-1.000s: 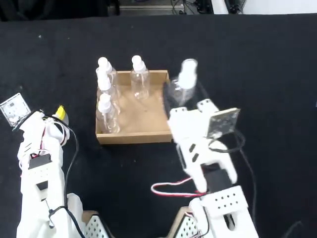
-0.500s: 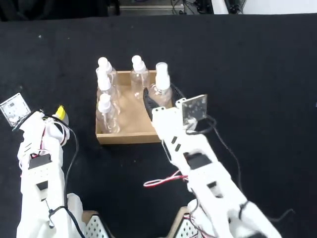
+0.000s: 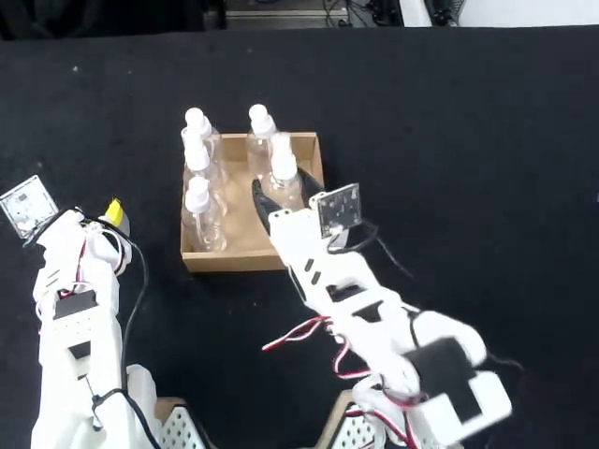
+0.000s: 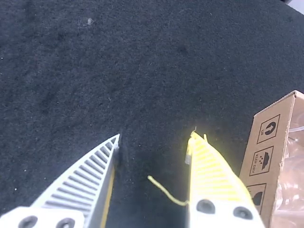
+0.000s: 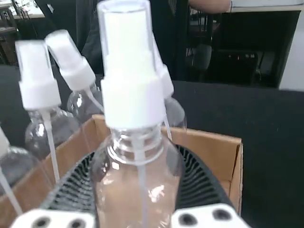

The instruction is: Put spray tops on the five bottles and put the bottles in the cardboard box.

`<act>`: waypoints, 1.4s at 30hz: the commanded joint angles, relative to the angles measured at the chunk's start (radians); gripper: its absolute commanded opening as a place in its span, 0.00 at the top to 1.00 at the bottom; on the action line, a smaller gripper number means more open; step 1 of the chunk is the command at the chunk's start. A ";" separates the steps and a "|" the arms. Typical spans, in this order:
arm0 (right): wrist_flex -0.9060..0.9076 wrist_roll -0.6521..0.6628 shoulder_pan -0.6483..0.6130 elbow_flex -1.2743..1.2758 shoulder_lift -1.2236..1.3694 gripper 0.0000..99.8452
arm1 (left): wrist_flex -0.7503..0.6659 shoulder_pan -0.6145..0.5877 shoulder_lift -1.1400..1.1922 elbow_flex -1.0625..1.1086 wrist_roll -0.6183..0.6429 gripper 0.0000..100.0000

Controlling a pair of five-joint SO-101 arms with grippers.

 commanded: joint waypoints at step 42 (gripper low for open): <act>-0.054 0.000 -0.032 -0.084 0.111 0.67 | -0.023 0.012 -0.003 -0.005 -0.006 0.80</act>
